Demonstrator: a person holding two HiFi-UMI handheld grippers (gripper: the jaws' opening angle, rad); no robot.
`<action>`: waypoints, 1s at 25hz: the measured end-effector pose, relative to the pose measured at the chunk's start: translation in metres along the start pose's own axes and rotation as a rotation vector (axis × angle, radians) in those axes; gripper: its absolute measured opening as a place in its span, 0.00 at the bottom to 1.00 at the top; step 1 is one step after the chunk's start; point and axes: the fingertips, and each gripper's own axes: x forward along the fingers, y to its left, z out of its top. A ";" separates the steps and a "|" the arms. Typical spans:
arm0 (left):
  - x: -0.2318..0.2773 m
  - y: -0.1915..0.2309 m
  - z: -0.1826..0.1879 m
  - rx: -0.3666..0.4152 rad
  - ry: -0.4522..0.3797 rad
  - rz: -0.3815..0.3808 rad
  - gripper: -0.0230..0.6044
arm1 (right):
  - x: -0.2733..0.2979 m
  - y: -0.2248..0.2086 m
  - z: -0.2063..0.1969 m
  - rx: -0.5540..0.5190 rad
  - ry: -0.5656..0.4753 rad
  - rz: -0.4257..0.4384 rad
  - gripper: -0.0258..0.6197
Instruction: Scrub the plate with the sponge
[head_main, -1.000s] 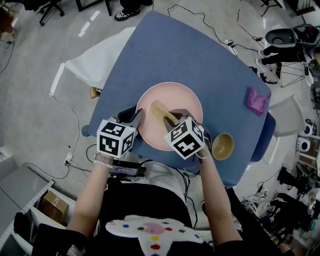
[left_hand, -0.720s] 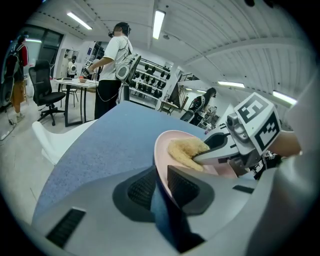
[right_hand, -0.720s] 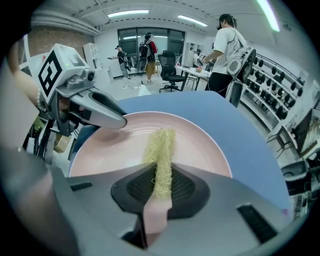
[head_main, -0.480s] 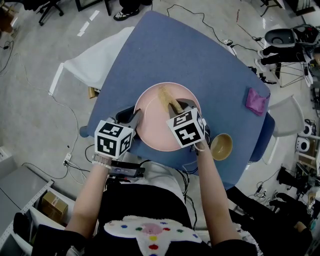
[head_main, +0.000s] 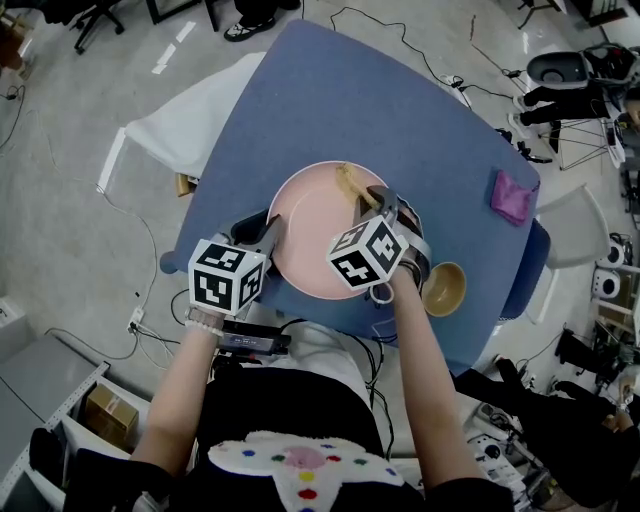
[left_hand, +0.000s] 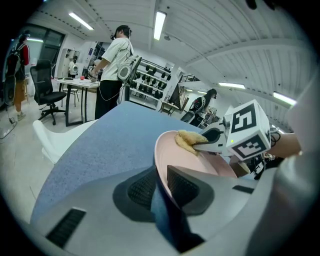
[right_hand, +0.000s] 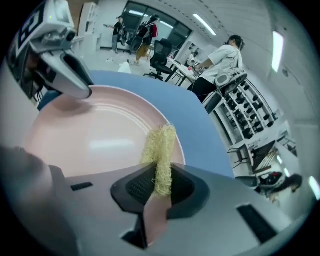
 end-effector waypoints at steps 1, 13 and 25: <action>0.001 0.000 0.000 0.000 0.000 0.001 0.16 | 0.000 -0.004 -0.005 -0.047 0.025 -0.032 0.13; 0.000 -0.002 0.000 0.015 0.005 0.020 0.16 | -0.025 0.004 -0.057 -0.243 0.185 -0.046 0.13; 0.000 -0.001 0.004 0.020 0.003 0.028 0.16 | -0.066 0.065 -0.080 -0.196 0.212 0.250 0.13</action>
